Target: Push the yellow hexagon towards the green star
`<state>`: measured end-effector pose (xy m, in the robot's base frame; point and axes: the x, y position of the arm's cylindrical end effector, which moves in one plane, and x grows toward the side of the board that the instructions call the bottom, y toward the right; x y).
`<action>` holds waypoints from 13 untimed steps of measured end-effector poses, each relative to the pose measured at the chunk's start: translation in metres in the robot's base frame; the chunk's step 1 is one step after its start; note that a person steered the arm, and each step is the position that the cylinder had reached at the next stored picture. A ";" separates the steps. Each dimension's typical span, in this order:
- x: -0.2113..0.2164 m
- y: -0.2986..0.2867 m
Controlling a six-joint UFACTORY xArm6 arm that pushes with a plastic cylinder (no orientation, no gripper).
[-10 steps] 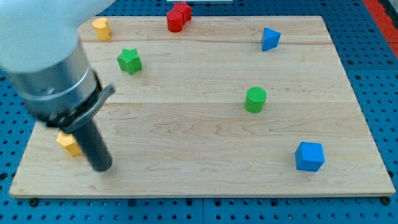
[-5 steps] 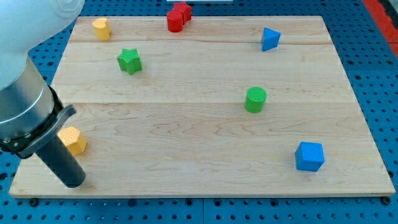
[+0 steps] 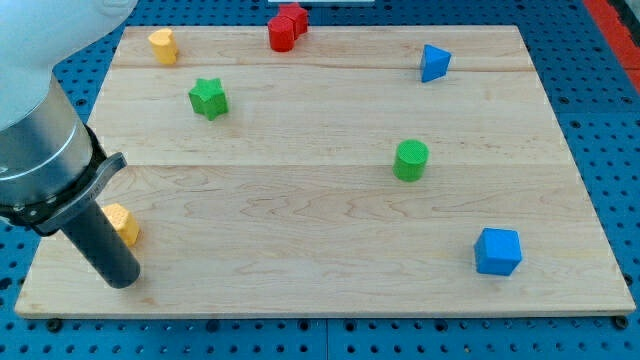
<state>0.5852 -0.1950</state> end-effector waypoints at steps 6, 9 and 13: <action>-0.017 -0.044; -0.055 -0.031; -0.075 0.022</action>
<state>0.5103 -0.1734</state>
